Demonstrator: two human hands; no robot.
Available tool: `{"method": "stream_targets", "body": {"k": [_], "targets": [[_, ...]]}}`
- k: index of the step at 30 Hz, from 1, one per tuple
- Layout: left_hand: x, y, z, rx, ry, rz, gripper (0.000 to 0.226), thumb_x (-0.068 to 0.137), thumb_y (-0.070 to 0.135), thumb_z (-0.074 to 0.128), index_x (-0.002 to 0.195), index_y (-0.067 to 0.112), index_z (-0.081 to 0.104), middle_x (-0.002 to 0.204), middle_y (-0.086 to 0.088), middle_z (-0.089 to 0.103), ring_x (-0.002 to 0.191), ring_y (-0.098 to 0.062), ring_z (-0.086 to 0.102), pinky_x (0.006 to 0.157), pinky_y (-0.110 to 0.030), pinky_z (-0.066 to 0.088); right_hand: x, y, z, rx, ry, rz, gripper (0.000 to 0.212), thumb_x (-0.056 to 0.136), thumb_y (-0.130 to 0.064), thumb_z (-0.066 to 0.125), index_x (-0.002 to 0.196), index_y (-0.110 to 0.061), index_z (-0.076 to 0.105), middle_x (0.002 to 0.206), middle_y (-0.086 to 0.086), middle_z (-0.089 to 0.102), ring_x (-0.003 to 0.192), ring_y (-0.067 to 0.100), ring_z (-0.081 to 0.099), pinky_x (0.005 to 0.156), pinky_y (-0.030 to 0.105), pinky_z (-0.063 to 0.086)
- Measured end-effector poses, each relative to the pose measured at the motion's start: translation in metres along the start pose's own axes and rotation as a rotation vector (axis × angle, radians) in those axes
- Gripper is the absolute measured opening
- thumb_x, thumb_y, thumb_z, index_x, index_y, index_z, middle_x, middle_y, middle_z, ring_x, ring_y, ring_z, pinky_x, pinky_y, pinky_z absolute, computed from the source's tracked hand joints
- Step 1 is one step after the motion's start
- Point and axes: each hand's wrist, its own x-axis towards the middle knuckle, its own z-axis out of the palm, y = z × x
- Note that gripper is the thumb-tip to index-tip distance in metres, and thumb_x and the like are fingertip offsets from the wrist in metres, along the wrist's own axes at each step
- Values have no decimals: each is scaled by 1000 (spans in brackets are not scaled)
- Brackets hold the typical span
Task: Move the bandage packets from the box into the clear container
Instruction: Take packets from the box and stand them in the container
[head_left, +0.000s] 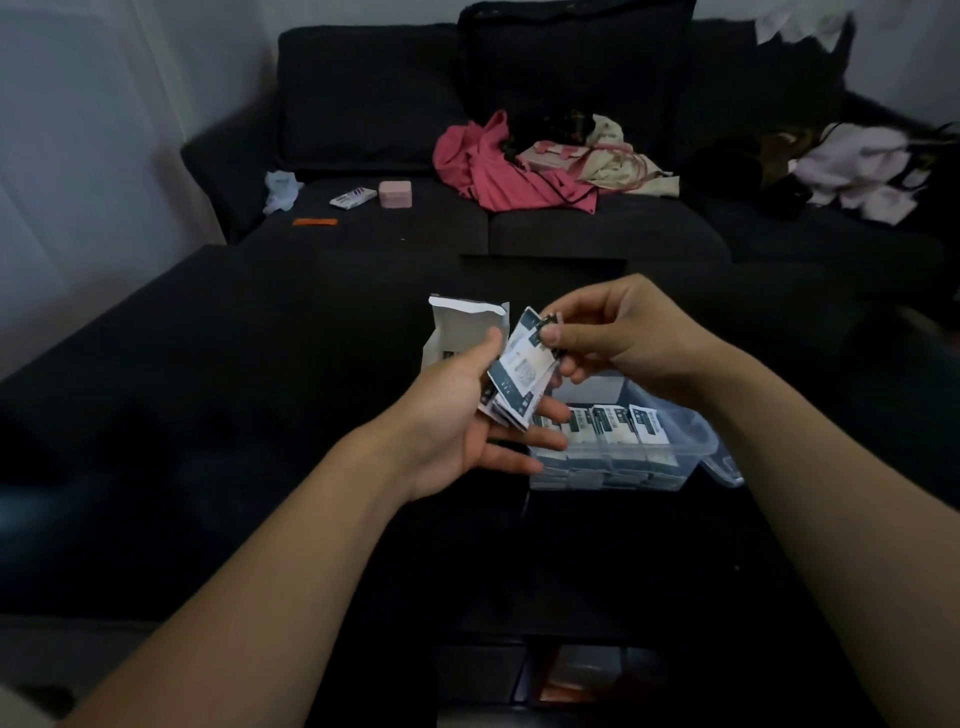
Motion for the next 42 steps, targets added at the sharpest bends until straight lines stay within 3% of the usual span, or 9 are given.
{"method": "stream_targets", "body": {"k": [3,9,15,19,25,34,42], "targets": [[3,2,2,-72,37,0,57,109,45,28,107,5,69,80,-11,73,64,-18,70,45,-24,54,0,0,2,-68,32,-20,15,86,-5,70,101,-6,74,79,10,75,63,12,66,58,18,55],[10,0,7,-150,146,16,43,109,35,38,110,0,63,82,-18,76,67,-21,76,52,-27,61,4,3,5,-171,102,-16,17,83,-5,75,99,-7,74,92,17,76,74,17,71,60,19,58],[19,-4,7,-165,142,30,38,109,29,39,123,-1,60,98,-22,77,86,-28,78,66,-37,65,4,6,2,-106,164,5,21,82,1,74,103,0,73,90,19,74,70,12,72,59,17,56],[21,-5,7,-143,137,25,30,109,18,41,127,5,60,109,-22,75,94,-29,76,61,-33,64,4,8,-1,-64,155,23,21,83,-1,73,104,-1,73,89,15,75,74,13,72,62,19,57],[24,-8,7,-71,165,70,29,108,22,44,130,14,62,115,-15,74,92,-25,75,62,-29,63,5,8,2,-25,124,73,23,84,0,73,106,2,71,87,14,75,72,15,72,60,19,57],[27,-7,8,-169,174,85,27,110,22,40,117,14,64,97,-10,79,79,-20,77,62,-34,64,1,5,-3,28,165,89,17,84,0,72,101,0,71,93,18,75,78,18,74,65,22,61],[24,-8,9,-86,126,101,24,106,8,48,123,18,62,113,-10,76,93,-20,76,63,-27,63,-1,5,-8,-22,187,71,20,82,2,73,101,-2,72,98,21,75,79,19,74,66,22,61]]}}
